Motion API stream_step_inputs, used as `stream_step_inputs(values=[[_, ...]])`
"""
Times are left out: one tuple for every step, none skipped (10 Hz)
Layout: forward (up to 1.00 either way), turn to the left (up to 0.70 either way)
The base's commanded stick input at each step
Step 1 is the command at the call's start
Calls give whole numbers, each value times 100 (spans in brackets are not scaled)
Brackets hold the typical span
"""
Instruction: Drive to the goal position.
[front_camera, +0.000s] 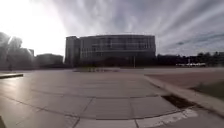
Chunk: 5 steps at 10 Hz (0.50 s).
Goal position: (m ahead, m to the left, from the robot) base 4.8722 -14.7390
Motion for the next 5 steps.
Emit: stream_step_inputs(values=[[85,0],[85,0],[85,-18],[85,-34],[85,-5]])
